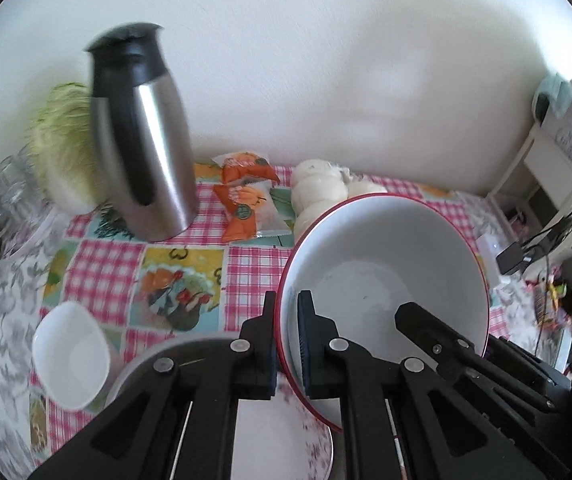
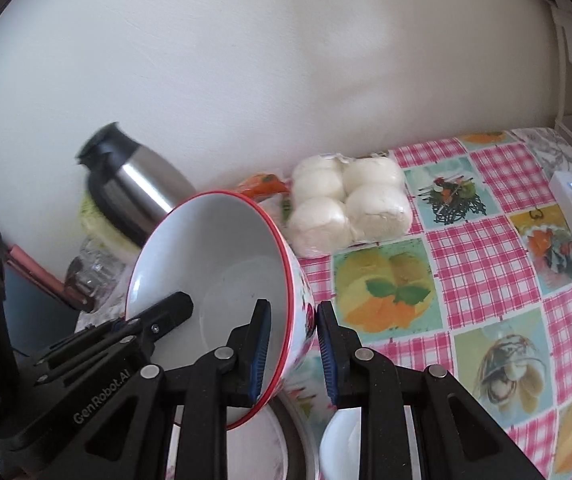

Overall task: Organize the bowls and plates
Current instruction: 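Lift the red-rimmed bowl with the right gripper and carry it over the basin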

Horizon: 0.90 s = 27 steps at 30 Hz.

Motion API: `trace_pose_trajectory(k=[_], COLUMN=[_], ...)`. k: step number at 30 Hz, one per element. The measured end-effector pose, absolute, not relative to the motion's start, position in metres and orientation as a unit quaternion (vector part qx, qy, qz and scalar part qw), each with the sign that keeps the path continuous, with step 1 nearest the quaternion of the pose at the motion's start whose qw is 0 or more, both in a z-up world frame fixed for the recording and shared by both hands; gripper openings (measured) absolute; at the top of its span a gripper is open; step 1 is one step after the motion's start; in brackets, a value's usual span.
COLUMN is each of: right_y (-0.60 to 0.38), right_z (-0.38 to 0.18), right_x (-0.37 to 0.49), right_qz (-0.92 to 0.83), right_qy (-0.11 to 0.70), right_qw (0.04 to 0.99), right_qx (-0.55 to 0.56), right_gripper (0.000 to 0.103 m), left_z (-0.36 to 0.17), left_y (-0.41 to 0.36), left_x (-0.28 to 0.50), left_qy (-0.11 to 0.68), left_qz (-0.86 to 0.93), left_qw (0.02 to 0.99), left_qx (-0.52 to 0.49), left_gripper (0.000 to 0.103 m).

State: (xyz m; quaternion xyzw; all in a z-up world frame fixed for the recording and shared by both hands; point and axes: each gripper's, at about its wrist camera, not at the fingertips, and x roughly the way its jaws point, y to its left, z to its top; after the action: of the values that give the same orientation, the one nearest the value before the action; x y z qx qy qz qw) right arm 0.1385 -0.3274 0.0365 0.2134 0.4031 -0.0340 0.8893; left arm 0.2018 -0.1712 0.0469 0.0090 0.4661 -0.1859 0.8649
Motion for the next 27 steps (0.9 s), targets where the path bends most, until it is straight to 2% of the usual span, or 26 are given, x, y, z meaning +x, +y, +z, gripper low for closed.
trace_pose_trajectory(k=[9,13,27], right_y=[-0.281,-0.267,-0.233], right_z=[0.053,0.047,-0.002], right_x=[0.109,0.102,0.112], right_qz=[0.0,0.021,0.057], right_qy=[0.426,0.44,0.51], right_qw=[0.886,0.88,0.845], right_qx=[0.182,0.177,0.15], right_gripper=[0.026,0.026,0.026], left_z=[0.067,0.055,0.005], left_y=[-0.133,-0.109,-0.074], left_x=[0.158,0.15,0.146], left_qy=[0.444,0.456,0.509], left_qz=[-0.136,-0.117,-0.063], left_qw=[0.885,0.881,0.856], left_qx=[-0.012,-0.044,-0.061], left_gripper=[0.009,0.009,0.009])
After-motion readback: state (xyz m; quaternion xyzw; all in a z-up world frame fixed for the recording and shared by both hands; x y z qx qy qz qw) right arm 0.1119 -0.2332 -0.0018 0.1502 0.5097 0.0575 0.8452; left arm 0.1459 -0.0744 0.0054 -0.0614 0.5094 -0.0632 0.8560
